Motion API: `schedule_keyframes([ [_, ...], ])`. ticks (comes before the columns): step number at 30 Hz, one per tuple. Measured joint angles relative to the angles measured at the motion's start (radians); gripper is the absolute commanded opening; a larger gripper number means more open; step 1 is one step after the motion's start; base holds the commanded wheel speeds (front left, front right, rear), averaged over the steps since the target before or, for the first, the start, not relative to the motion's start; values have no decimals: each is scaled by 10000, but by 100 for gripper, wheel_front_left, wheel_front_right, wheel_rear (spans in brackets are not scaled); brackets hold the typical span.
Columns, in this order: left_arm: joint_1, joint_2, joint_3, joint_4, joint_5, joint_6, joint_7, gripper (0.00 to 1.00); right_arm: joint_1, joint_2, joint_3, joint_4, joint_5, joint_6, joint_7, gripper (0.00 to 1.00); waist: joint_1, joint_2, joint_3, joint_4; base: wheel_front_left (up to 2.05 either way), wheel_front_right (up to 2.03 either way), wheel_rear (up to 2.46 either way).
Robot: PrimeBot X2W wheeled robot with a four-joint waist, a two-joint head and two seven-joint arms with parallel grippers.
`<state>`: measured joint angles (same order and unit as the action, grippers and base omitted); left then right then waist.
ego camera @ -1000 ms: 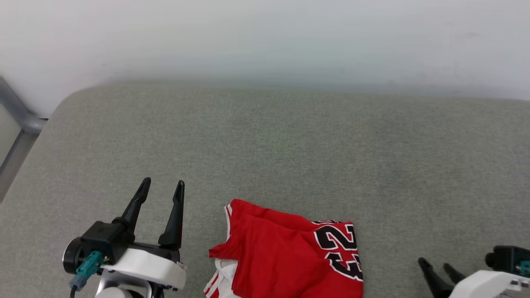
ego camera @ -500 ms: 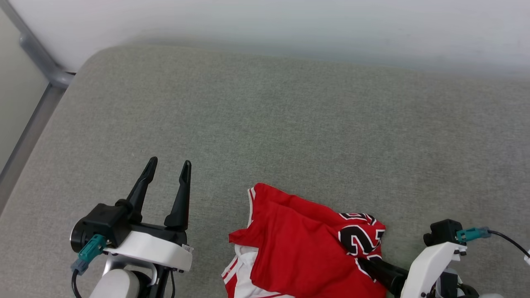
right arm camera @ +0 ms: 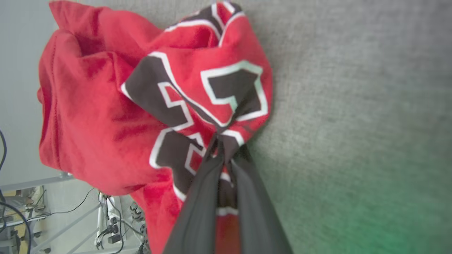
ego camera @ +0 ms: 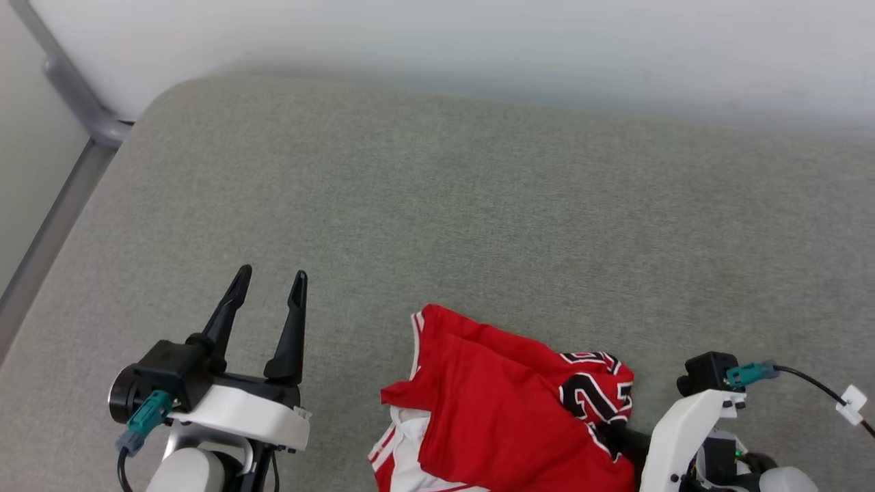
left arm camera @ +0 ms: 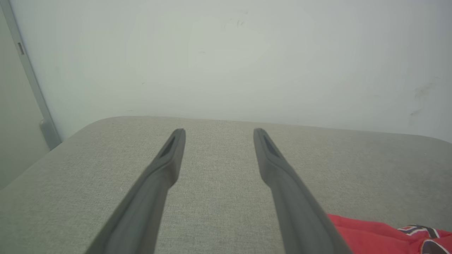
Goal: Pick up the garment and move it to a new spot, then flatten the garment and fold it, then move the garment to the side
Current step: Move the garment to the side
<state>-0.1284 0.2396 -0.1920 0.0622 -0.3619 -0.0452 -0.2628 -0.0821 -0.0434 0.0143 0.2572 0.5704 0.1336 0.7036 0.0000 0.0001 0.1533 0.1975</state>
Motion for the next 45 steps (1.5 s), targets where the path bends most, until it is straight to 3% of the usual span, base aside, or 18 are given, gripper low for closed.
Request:
schedule_keyframes([
  [8, 300, -36, 88, -303, 251, -54, -2, 100, 68, -627, -522, -1118, -1873, -23, 115, 0, 0, 0, -342, -1010, 0, 0, 0],
  [15, 441, -50, 36, -548, 382, -167, 0, 100, 193, -1074, -1331, -2243, -2686, -23, 667, 0, 0, 0, -435, -2252, 0, 0, 0],
  [24, -67, 138, -121, -932, 483, -401, -2, 100, -710, -1112, -2393, -2443, -3591, -25, 598, 0, 1, 0, 369, -3583, 0, 0, 0],
  [33, -1266, 654, -456, -1465, 562, -637, 134, 100, -2632, -1760, -3925, -1852, -4803, -23, -146, 0, 2, 0, 2010, -4078, 0, 0, 0],
  [45, -2383, 1141, -671, -2127, 506, -754, 222, 100, -4518, -2706, -5927, -671, -6389, -21, -880, 0, 3, -1, 3893, -3977, 0, 0, 0],
])
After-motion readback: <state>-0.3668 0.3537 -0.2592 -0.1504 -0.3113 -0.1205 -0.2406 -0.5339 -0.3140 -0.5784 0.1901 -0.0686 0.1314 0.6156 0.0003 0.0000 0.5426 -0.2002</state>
